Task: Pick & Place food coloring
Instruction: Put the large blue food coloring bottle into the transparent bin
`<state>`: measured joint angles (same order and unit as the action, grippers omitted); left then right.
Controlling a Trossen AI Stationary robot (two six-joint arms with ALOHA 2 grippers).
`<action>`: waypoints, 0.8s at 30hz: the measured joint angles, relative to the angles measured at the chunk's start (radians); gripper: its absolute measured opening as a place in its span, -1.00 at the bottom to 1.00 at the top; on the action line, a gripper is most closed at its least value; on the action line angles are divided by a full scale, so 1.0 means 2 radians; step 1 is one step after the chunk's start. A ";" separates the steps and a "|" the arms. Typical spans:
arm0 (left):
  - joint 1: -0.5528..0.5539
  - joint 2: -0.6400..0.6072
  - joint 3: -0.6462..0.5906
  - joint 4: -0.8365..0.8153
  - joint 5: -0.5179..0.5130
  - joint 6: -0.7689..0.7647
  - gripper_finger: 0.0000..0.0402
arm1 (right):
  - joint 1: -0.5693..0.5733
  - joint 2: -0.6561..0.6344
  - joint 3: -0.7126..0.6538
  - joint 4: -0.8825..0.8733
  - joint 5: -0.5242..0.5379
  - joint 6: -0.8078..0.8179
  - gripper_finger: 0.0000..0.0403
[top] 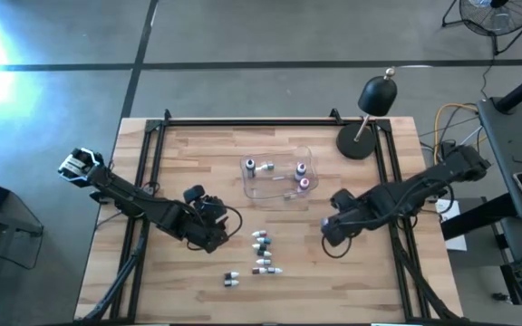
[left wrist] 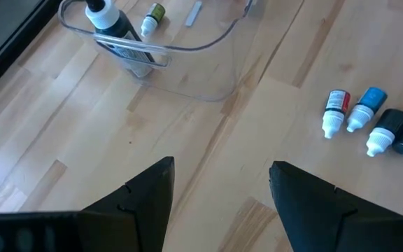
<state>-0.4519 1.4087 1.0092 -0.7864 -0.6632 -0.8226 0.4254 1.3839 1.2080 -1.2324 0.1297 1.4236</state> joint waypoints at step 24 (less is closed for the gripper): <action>-0.041 -0.034 -0.001 -0.044 -0.039 -0.153 0.04 | -0.215 0.273 0.422 -0.085 0.039 -0.393 -0.51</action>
<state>-0.5342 1.3417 1.0074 -0.8747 -0.7414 -1.1281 -0.0044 1.9305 2.0528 -1.4023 0.2071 0.6384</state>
